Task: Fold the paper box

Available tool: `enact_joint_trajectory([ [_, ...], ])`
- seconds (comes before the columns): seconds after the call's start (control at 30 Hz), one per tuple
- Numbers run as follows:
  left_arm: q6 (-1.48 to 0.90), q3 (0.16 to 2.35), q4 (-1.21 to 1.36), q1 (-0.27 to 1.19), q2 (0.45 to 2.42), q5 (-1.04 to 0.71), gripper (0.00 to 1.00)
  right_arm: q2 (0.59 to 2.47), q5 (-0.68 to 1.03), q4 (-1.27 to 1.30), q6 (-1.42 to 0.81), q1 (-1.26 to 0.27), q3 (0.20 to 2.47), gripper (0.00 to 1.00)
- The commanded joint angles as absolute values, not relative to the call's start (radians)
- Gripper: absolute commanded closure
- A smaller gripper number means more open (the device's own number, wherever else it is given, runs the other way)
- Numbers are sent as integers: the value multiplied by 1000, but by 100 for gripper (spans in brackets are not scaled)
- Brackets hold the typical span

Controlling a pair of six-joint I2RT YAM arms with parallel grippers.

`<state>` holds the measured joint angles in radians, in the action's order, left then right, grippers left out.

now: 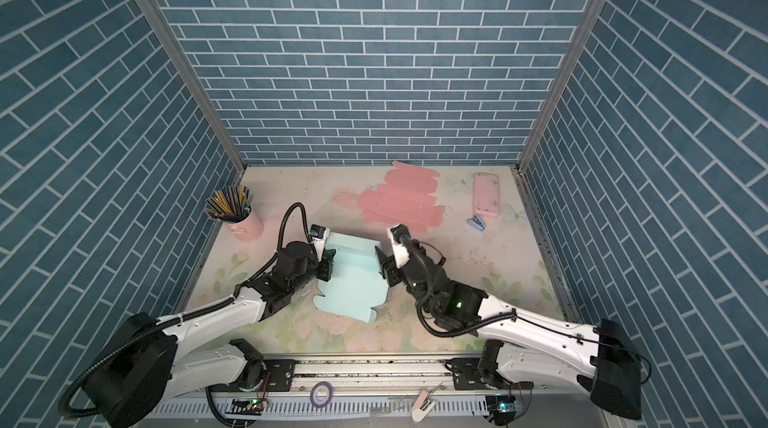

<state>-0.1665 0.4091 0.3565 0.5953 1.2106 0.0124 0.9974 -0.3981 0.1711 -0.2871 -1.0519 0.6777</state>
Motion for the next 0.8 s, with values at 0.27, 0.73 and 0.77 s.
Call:
enact_joint_trajectory([
  [0.27, -26, 420, 686, 680, 1430, -14, 100, 1266, 170, 210, -541, -852, 720, 47],
  [0.73, -15, 420, 776, 704, 1574, -16, 100, 1429, 158, 219, -552, -836, 674, 51],
  [0.77, -15, 422, 783, 705, 1583, -19, 100, 1437, 156, 220, -554, -836, 673, 51],
])
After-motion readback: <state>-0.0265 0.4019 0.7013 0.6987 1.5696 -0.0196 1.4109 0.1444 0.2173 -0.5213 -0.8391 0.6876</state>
